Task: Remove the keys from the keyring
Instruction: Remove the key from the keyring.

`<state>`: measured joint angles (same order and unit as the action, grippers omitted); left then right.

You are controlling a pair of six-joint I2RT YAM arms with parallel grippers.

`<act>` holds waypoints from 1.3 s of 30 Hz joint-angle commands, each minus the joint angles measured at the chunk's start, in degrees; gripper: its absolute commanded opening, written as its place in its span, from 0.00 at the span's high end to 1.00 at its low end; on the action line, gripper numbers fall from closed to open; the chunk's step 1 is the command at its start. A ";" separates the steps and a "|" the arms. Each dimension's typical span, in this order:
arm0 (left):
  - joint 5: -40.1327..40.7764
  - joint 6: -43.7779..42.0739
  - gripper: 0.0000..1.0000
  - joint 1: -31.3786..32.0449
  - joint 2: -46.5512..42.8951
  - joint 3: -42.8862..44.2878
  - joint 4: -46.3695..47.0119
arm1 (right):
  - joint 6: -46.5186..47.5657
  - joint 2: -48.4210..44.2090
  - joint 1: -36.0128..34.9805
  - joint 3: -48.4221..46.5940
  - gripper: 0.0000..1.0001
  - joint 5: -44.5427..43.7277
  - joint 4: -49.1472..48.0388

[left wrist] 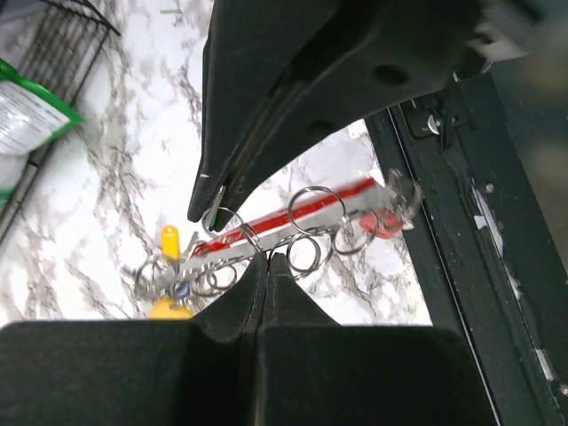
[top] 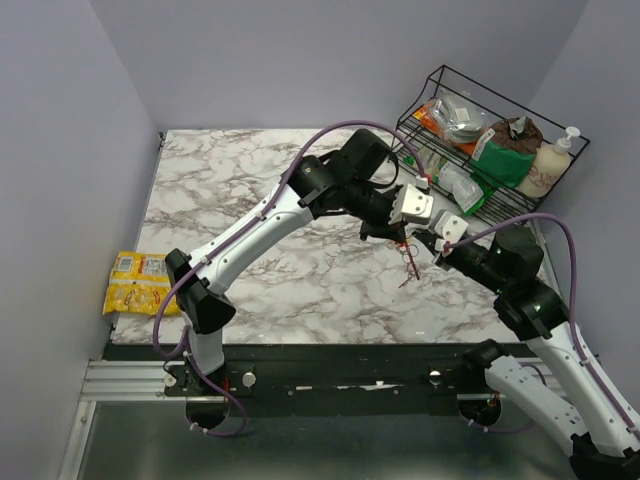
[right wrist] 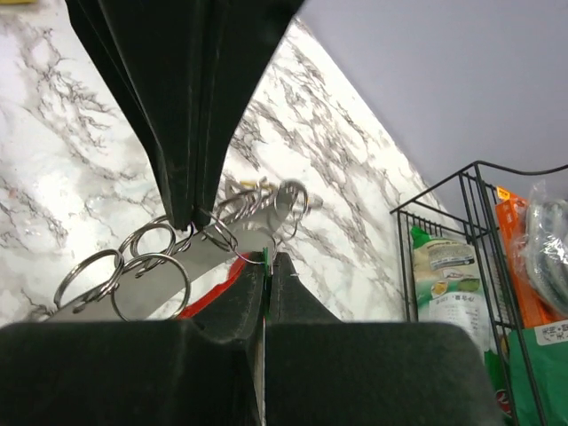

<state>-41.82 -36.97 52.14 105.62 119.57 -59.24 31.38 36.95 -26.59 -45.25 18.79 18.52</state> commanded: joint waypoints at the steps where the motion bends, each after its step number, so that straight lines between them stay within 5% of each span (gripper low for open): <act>1: -8.27 -2.93 1.00 1.12 -4.11 1.72 -2.80 | -2.20 0.75 1.54 0.52 0.99 -5.25 -2.70; 12: -8.63 -3.02 1.00 1.12 -4.55 0.84 -3.07 | -2.46 2.43 1.72 -4.31 0.99 4.06 1.78; 27: -14.60 4.97 1.00 -2.30 -4.20 3.13 2.99 | 2.02 2.25 1.72 -1.15 0.99 4.84 3.79; 35: -18.47 7.18 1.00 -3.01 -3.41 1.64 4.40 | 5.54 3.30 1.72 -7.11 0.99 6.35 8.27; 39: -18.82 6.39 0.84 -3.01 -3.76 1.54 3.52 | 6.94 3.48 1.72 -10.11 0.99 4.07 10.57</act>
<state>-54.19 -31.27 48.82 103.83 120.31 -56.34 36.01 40.12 -25.71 -51.86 26.02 24.16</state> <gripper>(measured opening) 0.077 0.058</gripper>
